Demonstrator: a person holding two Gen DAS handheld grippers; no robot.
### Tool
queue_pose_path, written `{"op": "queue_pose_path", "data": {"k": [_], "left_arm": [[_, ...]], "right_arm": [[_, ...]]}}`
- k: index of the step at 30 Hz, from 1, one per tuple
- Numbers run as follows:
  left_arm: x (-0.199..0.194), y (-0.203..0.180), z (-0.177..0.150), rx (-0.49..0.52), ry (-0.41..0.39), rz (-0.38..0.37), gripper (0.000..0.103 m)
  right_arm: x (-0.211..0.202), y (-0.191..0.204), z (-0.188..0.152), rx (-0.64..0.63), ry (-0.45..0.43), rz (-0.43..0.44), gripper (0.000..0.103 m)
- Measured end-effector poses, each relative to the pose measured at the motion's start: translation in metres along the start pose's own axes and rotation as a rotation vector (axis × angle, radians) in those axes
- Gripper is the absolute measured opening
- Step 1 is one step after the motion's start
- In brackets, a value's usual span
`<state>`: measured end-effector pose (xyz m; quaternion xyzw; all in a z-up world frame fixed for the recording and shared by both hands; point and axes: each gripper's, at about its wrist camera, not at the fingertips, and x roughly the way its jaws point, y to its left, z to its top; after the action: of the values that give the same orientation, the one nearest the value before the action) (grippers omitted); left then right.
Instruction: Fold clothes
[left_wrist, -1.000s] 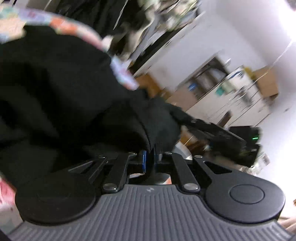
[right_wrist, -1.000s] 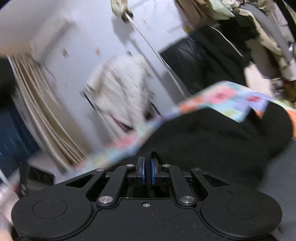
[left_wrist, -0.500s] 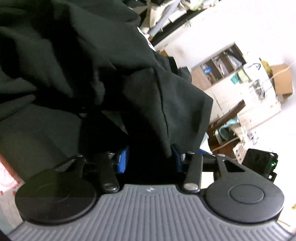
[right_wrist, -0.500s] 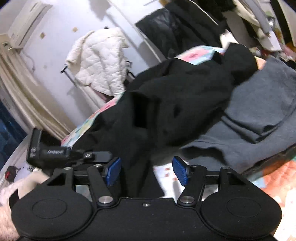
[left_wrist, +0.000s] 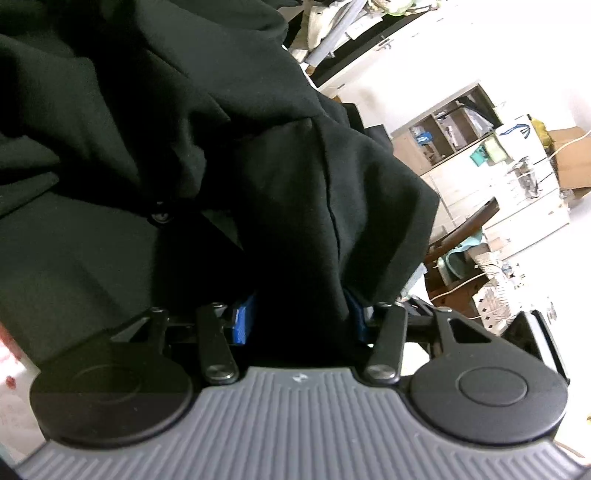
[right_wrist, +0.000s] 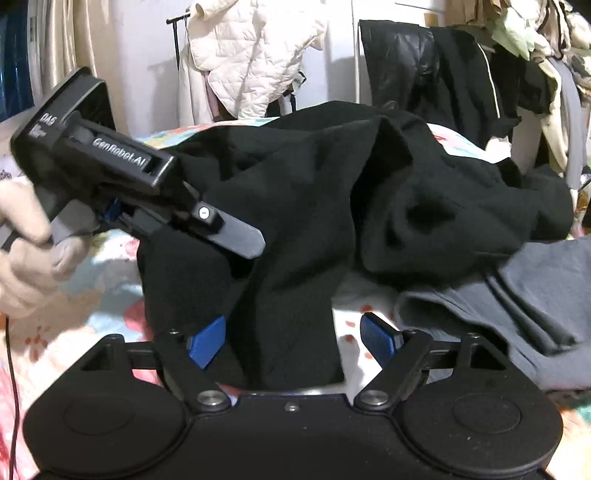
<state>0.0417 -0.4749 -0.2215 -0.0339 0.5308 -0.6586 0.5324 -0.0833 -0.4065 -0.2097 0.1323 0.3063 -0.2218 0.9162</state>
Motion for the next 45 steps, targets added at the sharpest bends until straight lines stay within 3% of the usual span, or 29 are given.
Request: {"op": "queue_pose_path", "data": {"k": [2, 4, 5, 6, 8, 11, 16, 19, 22, 27, 29, 31, 32, 35, 39, 42, 45], "left_arm": [[0.0, -0.001, 0.002, -0.001, -0.01, -0.026, 0.035], [-0.002, 0.002, 0.003, -0.042, -0.023, -0.095, 0.029], [-0.002, 0.003, 0.003, -0.067, -0.031, -0.123, 0.029], [-0.002, 0.004, 0.003, -0.09, -0.04, -0.15, 0.028], [-0.002, -0.001, 0.004, -0.106, -0.058, -0.191, 0.019], [-0.011, -0.032, 0.005, -0.08, -0.102, -0.304, 0.015], [-0.04, -0.123, 0.005, 0.047, -0.176, -0.443, 0.015], [-0.046, -0.172, -0.008, 0.104, -0.142, -0.476, 0.015], [-0.022, -0.196, -0.029, 0.127, -0.024, -0.388, 0.016], [0.043, -0.187, -0.09, 0.244, 0.249, -0.072, 0.019], [0.046, -0.175, -0.096, 0.252, 0.291, -0.028, 0.02], [0.025, -0.159, -0.091, 0.218, 0.286, -0.015, 0.029], [0.013, -0.15, -0.088, 0.202, 0.276, -0.004, 0.034], [-0.043, -0.122, -0.07, 0.144, 0.133, 0.065, 0.042], [-0.142, -0.061, -0.037, -0.01, -0.112, 0.144, 0.052], [-0.204, -0.012, -0.017, -0.052, -0.258, 0.346, 0.056], [-0.232, 0.028, -0.002, -0.049, -0.323, 0.589, 0.061]], "right_arm": [[0.006, -0.006, 0.001, 0.062, -0.014, 0.055, 0.078], [0.009, -0.012, 0.004, 0.122, -0.02, 0.097, 0.047], [0.011, -0.015, 0.006, 0.146, -0.015, 0.112, 0.021], [0.01, -0.019, 0.008, 0.168, -0.02, 0.118, 0.013], [-0.007, -0.025, 0.018, 0.2, -0.059, 0.118, 0.01], [-0.049, -0.032, 0.038, 0.231, -0.142, 0.117, 0.01], [-0.15, -0.027, 0.067, 0.188, -0.295, 0.059, 0.01], [-0.211, -0.022, 0.064, 0.121, -0.337, -0.018, 0.01], [-0.224, -0.031, 0.03, 0.147, -0.228, -0.116, 0.01], [-0.198, -0.06, -0.072, 0.295, 0.04, -0.276, 0.009], [-0.186, -0.069, -0.107, 0.363, 0.102, -0.321, 0.009], [-0.18, -0.067, -0.116, 0.359, 0.128, -0.331, 0.009], [-0.179, -0.063, -0.116, 0.329, 0.144, -0.336, 0.009], [-0.182, -0.052, -0.104, 0.232, 0.193, -0.36, 0.012], [-0.2, -0.051, -0.081, 0.219, 0.242, -0.414, 0.034], [-0.226, -0.042, -0.056, 0.199, 0.202, -0.483, 0.039], [-0.244, -0.025, -0.021, 0.169, 0.092, -0.51, 0.05]]}}
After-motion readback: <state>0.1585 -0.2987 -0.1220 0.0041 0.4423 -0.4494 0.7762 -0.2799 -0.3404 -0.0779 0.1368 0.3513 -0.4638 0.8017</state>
